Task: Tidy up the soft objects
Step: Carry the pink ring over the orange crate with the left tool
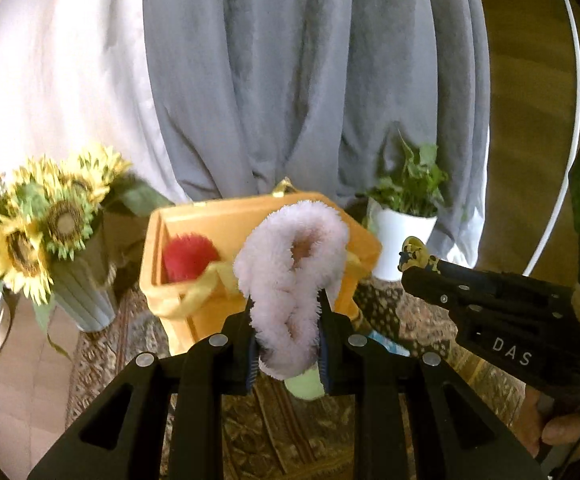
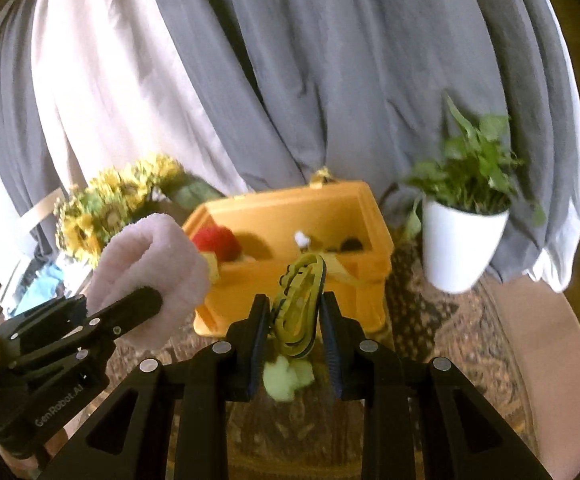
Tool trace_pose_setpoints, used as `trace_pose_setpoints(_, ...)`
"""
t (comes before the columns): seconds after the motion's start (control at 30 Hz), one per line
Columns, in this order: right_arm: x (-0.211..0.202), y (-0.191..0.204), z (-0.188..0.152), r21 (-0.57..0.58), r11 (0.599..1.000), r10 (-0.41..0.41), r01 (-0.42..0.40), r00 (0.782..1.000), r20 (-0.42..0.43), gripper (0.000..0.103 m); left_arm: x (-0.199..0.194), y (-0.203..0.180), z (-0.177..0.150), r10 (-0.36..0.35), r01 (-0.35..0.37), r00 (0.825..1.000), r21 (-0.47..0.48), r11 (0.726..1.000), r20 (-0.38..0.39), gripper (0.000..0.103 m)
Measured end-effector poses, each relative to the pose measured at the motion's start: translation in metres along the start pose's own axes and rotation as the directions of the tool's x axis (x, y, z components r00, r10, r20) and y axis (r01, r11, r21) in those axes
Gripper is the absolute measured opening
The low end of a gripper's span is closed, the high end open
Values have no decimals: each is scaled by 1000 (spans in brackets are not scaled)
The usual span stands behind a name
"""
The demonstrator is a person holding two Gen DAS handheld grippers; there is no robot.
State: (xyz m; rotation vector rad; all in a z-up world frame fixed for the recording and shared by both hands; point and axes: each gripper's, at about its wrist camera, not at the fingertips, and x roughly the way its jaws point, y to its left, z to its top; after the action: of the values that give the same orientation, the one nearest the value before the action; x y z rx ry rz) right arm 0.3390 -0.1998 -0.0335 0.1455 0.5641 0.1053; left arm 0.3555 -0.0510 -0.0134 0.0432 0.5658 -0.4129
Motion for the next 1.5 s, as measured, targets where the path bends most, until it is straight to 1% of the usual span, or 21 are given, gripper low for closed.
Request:
trace_pose_setpoints(0.3, 17, 5, 36, -23, 999, 47, -46, 998, 52, 27, 19, 10, 31, 14, -14, 999, 0, 1000, 39, 24)
trace_pose_setpoints(0.47, 36, 1, 54, -22, 998, 67, -66, 996, 54, 27, 41, 17, 47, 35, -35, 999, 1, 999, 38, 24)
trace_pose_setpoints(0.73, 75, -12, 77, -24, 996, 87, -87, 996, 27, 27, 81, 28, 66, 43, -43, 999, -13, 999, 1, 24)
trace_pose_setpoints(1.03, 116, -28, 89, -37, 997, 69, -70, 997, -23, 28, 121, 31, 75, 51, -51, 998, 20, 999, -46, 25)
trace_pose_setpoints(1.23, 143, -35, 95, -45, 998, 47, -50, 997, -58, 28, 149, 36, 77, 60, -57, 993, 37, 998, -100, 28)
trace_pose_setpoints(1.33, 153, -37, 94, -48, 998, 40, -44, 996, -78, 30, 161, 38, 77, 58, -54, 991, 34, 998, -122, 35)
trace_pose_setpoints(1.4, 160, -40, 94, -44, 998, 42, -46, 995, -95, 32, 167, 39, 76, 58, -54, 989, 32, 998, -136, 44)
trace_pose_setpoints(1.43, 163, -40, 94, -41, 998, 40, -44, 994, -102, 36, 168, 39, 76, 62, -58, 988, 32, 998, -141, 56)
trace_pose_setpoints(1.47, 165, -42, 94, -38, 998, 39, -43, 993, -112, 40, 169, 39, 75, 76, -72, 987, 33, 997, -140, 63)
trace_pose_setpoints(1.5, 168, -44, 94, -26, 999, 33, -36, 992, -119, 52, 167, 39, 74, 84, -80, 987, 34, 996, -134, 64)
